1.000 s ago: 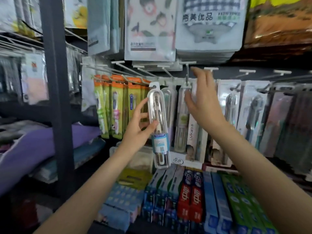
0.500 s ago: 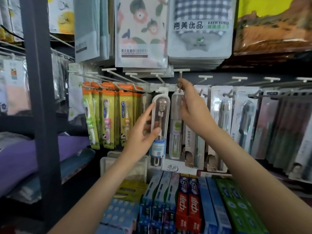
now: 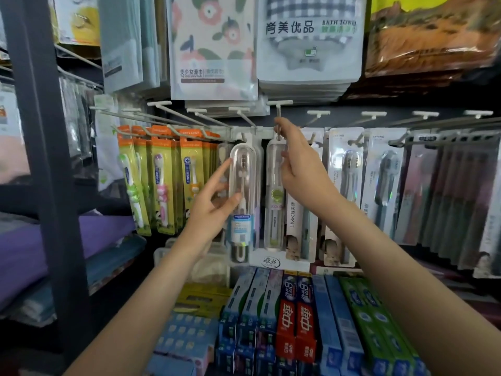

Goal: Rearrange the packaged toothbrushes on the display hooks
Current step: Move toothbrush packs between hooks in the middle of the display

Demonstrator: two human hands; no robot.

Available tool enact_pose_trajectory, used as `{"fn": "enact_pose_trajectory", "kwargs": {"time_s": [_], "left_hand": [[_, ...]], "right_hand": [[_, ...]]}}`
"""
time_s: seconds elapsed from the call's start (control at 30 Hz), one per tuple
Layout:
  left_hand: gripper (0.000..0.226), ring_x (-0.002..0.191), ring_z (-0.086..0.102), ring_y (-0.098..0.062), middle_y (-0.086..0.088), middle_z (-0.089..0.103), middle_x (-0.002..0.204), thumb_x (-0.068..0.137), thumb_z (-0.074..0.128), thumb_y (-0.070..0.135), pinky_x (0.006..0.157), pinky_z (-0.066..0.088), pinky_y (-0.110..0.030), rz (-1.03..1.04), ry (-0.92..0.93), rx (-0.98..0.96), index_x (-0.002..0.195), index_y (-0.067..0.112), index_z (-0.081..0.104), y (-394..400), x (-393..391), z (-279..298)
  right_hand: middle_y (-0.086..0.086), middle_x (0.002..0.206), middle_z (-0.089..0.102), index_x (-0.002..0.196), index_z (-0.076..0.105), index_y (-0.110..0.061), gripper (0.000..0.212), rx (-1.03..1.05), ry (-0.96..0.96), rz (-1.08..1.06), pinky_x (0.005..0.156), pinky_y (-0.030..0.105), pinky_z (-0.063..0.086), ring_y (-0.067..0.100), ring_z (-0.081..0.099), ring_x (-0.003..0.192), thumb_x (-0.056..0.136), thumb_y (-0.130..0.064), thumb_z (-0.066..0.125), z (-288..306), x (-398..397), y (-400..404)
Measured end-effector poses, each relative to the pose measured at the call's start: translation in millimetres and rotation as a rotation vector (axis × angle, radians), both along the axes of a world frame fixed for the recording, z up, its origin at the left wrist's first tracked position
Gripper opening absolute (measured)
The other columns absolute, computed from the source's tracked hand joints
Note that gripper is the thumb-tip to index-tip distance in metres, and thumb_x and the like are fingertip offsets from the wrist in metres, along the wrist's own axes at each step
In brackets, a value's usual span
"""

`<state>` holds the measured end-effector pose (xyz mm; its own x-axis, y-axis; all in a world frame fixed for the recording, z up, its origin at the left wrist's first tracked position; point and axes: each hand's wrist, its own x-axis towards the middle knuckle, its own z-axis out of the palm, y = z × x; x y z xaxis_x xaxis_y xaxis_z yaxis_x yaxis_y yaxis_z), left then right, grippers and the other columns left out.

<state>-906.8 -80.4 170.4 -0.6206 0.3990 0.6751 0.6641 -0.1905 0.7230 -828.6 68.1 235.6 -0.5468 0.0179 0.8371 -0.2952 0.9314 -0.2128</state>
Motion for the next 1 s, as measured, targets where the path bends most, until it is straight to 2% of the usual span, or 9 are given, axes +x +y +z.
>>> {"fn": "enact_pose_trajectory", "kwargs": {"time_s": [0.07,0.13,0.23,0.33,0.57,0.67,0.8,0.93,1.0], "left_hand": [[0.057,0.113,0.049,0.004,0.006,0.048,0.128,0.091,0.053,0.014,0.096,0.044,-0.021,0.046,0.083,-0.053,0.128,0.052,0.032,-7.4,-3.0,-0.8],[0.055,0.108,0.042,0.014,0.012,0.043,0.124,0.093,0.05,0.015,0.095,0.037,-0.015,0.172,0.175,-0.099,0.134,0.045,0.03,-11.4,-6.4,-2.3],[0.05,0.105,0.045,-0.003,0.001,0.041,0.12,0.091,0.051,0.006,0.087,0.036,-0.008,0.379,0.209,-0.094,0.133,0.03,0.042,-10.7,-2.1,-9.8],[0.038,0.096,0.046,-0.006,-0.008,0.042,0.12,0.087,0.052,-0.001,0.079,0.038,-0.004,0.533,0.219,-0.004,0.12,0.016,0.056,-7.9,9.6,-14.1],[0.027,0.091,0.049,0.007,0.001,0.045,0.108,0.084,0.049,0.001,0.083,0.039,-0.004,0.351,0.364,0.129,0.107,0.011,0.058,42.5,57.4,3.1],[0.03,0.096,0.05,0.003,0.003,0.046,0.111,0.083,0.046,0.009,0.086,0.042,-0.009,0.247,0.44,0.075,0.11,0.014,0.056,73.1,71.9,0.9],[0.037,0.099,0.047,0.001,0.003,0.045,0.118,0.086,0.051,0.002,0.092,0.037,-0.007,0.142,0.496,-0.034,0.12,0.015,0.053,111.4,82.9,-8.8],[0.042,0.115,0.037,-0.002,0.005,0.041,0.127,0.088,0.055,0.012,0.093,0.019,0.004,0.202,0.555,-0.128,0.129,0.016,0.047,140.7,93.4,-13.3],[0.047,0.122,0.035,-0.011,-0.001,0.04,0.131,0.085,0.058,0.017,0.099,0.018,-0.006,0.334,0.652,-0.142,0.13,0.018,0.045,151.4,95.0,-13.9]], "right_hand": [[0.008,0.153,0.02,0.148,0.011,-0.015,0.073,-0.004,-0.027,0.013,0.1,0.013,0.028,0.02,0.027,0.139,0.085,0.014,0.034,-3.4,1.5,-0.5],[0.007,0.154,0.018,0.148,0.005,-0.021,0.077,-0.033,-0.049,0.05,0.099,0.02,0.037,0.02,0.034,0.135,0.086,0.012,0.035,-10.6,5.9,-1.6],[0.005,0.151,0.025,0.148,0.008,-0.022,0.072,-0.047,-0.068,0.064,0.107,0.033,0.037,0.016,0.038,0.132,0.089,0.008,0.037,-31.0,19.7,-1.1],[0.002,0.145,0.027,0.145,0.019,-0.019,0.067,-0.015,-0.031,0.04,0.1,0.016,0.038,0.006,0.039,0.124,0.087,0.01,0.039,-50.4,36.7,6.9],[0.001,0.115,0.04,0.124,0.046,-0.005,0.04,-0.069,0.202,-0.169,0.082,0.004,0.039,0.004,0.045,0.1,0.086,0.008,0.048,-58.7,81.3,65.2],[0.003,0.113,0.041,0.12,0.047,-0.004,0.034,-0.223,0.266,-0.318,0.085,0.017,0.042,0.009,0.046,0.098,0.087,-0.001,0.055,-66.0,102.5,96.4],[0.005,0.113,0.049,0.125,0.043,-0.006,0.042,-0.599,0.029,-0.35,0.081,0.028,0.043,0.018,0.052,0.099,0.088,-0.012,0.06,-87.4,117.5,133.7],[-0.001,0.11,0.056,0.12,0.049,-0.008,0.04,-0.627,-0.192,-0.252,0.09,0.029,0.045,0.018,0.055,0.107,0.085,-0.02,0.065,-113.7,117.8,150.2],[0.002,0.113,0.058,0.118,0.052,-0.008,0.035,-0.609,-0.195,-0.234,0.094,0.031,0.045,0.017,0.055,0.109,0.086,-0.019,0.063,-117.9,115.4,154.6]]}}
